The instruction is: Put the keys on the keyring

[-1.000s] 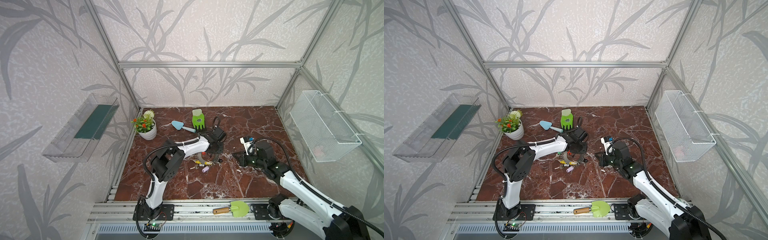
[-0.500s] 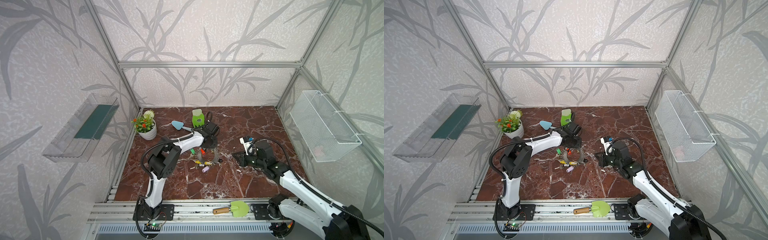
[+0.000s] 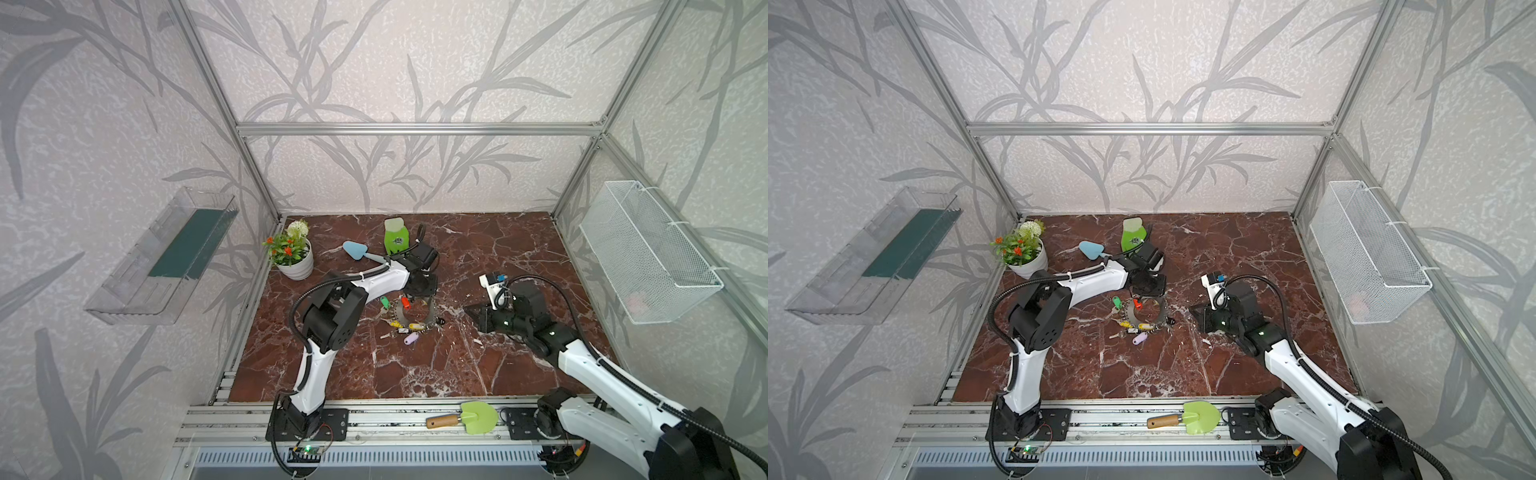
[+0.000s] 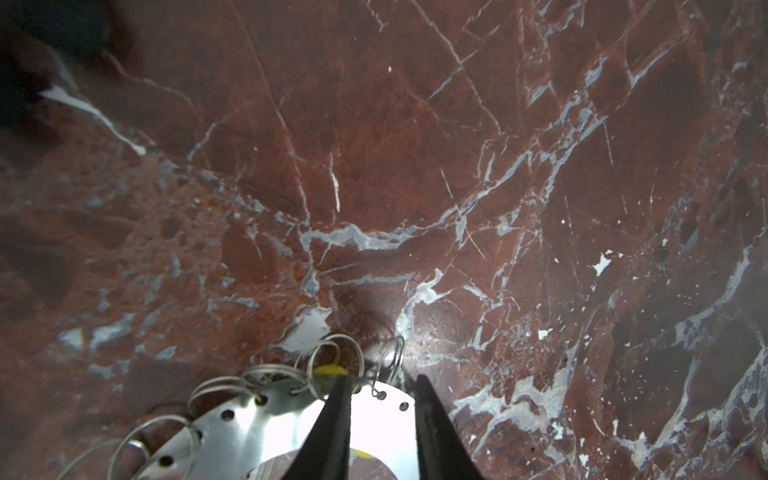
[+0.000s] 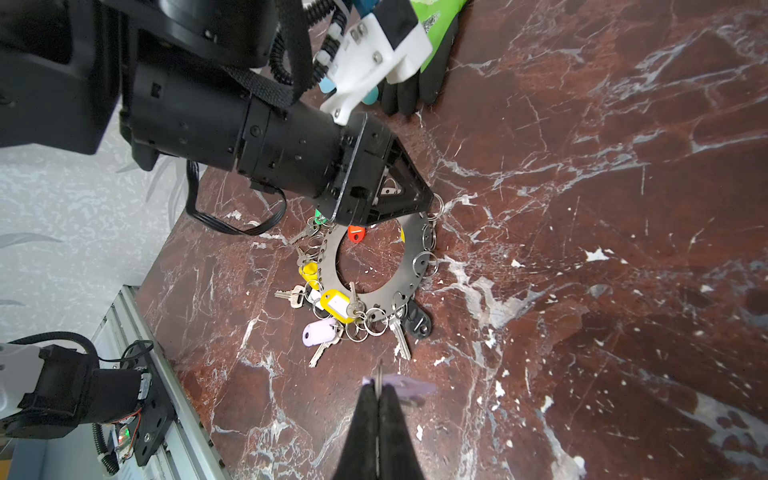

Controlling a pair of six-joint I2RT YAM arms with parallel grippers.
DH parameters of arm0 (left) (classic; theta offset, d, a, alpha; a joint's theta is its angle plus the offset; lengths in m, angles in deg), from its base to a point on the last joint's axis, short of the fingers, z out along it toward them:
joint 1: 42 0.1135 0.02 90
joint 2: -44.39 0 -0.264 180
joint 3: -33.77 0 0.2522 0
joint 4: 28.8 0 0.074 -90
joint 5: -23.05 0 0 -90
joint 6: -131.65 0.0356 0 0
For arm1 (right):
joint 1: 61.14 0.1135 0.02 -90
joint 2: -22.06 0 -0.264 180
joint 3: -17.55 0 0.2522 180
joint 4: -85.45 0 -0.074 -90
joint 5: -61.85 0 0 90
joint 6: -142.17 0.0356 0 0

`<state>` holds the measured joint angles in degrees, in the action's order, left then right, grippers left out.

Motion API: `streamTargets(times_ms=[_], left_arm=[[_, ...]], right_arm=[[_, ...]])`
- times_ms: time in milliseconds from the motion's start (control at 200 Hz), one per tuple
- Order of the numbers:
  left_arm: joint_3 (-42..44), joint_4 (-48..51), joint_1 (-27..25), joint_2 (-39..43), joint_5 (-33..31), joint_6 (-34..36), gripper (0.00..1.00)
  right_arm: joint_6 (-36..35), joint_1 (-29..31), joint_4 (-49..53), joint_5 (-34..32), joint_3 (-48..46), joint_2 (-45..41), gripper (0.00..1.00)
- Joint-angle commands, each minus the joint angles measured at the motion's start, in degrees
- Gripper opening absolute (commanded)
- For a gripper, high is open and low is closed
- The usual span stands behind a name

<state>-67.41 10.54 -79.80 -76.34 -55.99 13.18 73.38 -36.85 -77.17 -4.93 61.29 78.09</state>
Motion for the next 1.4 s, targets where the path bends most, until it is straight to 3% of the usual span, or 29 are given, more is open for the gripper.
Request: streamTargets(times_ms=[0, 635, 800, 960, 1395], left_arm=[[-2.4, 0.7, 0.4, -1.5, 2.3, 1.1, 0.26], [-3.1, 3.9, 0.1, -2.1, 2.0, 2.5, 0.14], [-3.0, 4.3, -0.1, -2.0, 1.9, 2.5, 0.13], [-1.5, 2.3, 0.0, -0.5, 3.7, 1.9, 0.22], [-0.1, 1.4, 0.1, 0.0, 4.0, 0.4, 0.13]], right_arm=[[0.0, -0.2, -1.5, 0.9, 0.3, 0.4, 0.0], [0.2, -0.4, -1.8, 1.0, -0.1, 0.5, 0.0], [0.1, -0.4, -1.8, 1.1, -0.1, 0.5, 0.0], [0.1, -0.4, -2.0, 1.1, -0.2, 0.7, 0.0], [0.2, -0.4, -2.1, 1.2, -0.2, 0.9, 0.0]])
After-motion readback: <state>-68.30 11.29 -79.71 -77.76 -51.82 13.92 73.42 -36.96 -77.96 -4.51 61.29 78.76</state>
